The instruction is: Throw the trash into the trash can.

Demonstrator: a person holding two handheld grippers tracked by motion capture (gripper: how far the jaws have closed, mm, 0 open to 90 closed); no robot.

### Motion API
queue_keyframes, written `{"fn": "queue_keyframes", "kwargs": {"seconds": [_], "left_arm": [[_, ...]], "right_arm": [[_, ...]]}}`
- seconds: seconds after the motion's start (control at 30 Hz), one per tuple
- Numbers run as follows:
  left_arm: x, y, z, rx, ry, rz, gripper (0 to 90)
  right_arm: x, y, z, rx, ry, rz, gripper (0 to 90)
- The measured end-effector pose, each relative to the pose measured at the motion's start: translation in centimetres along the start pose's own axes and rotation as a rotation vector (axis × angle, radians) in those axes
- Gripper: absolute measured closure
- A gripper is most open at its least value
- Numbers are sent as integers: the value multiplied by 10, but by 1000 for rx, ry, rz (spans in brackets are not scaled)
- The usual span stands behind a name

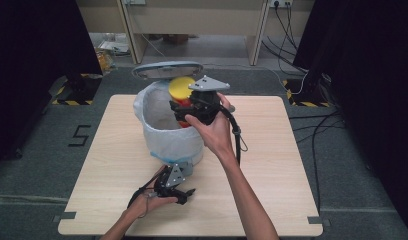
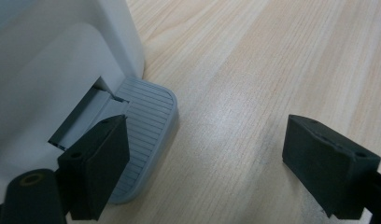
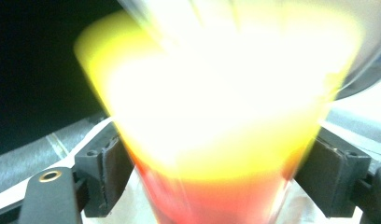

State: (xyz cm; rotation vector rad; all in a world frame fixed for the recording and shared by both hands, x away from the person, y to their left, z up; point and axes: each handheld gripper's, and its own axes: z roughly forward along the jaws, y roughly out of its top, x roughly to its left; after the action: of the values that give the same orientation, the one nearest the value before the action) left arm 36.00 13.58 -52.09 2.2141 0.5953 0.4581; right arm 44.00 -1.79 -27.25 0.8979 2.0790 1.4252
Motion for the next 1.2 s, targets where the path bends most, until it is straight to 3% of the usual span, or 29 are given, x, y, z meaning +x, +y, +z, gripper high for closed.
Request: {"fn": "queue_keyframes", "kwargs": {"seconds": [0.07, 0.43, 0.83, 1.2], "left_arm": [[0, 0, 0, 1, -1, 2, 138], [0, 0, 0, 0, -2, -2, 138], [0, 0, 0, 0, -2, -2, 138], [-1, 0, 0, -4, -1, -8, 138]], "right_arm": [[-2, 0, -3, -13, -5, 0, 211], [-13, -6, -17, -10, -39, 10, 193], [-47, -27, -45, -20, -108, 47, 161], [-75, -60, -73, -2, -168, 71, 156]]}}
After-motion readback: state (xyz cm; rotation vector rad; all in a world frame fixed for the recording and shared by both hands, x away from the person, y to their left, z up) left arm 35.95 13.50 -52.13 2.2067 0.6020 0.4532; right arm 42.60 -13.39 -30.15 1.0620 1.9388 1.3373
